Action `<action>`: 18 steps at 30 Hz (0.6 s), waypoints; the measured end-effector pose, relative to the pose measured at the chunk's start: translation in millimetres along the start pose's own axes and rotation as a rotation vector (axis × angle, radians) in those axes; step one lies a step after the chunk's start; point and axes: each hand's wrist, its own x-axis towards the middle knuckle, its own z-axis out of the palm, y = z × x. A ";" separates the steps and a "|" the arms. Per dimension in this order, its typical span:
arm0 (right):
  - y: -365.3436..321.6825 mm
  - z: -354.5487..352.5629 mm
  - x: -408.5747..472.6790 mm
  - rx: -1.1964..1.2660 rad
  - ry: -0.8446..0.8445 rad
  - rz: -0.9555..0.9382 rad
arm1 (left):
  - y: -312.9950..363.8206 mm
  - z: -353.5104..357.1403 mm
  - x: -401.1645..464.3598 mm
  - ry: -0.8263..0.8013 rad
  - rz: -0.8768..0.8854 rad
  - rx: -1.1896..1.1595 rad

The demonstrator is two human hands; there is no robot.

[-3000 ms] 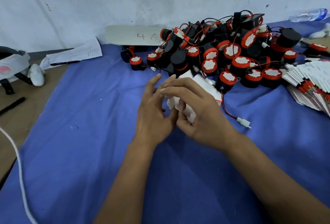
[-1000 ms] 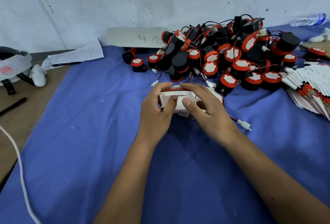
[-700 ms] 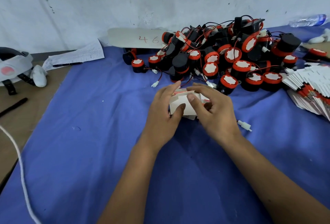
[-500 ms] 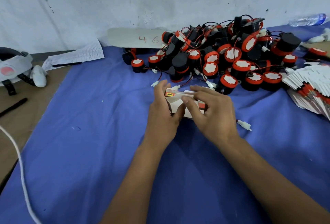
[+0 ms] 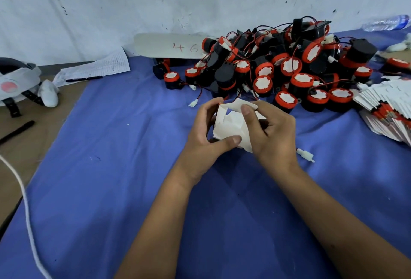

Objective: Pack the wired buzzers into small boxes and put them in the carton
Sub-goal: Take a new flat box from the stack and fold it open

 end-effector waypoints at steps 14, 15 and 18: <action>1.2 -4.0 3.2 0.016 -0.149 -0.133 | -3.5 -7.3 2.9 0.246 0.097 0.226; 0.3 -5.1 2.7 0.051 -0.169 -0.130 | -3.8 -7.7 3.2 0.272 0.113 0.247; -5.4 -6.6 1.1 0.101 -0.151 -0.152 | -2.8 -6.5 3.9 0.300 0.168 0.276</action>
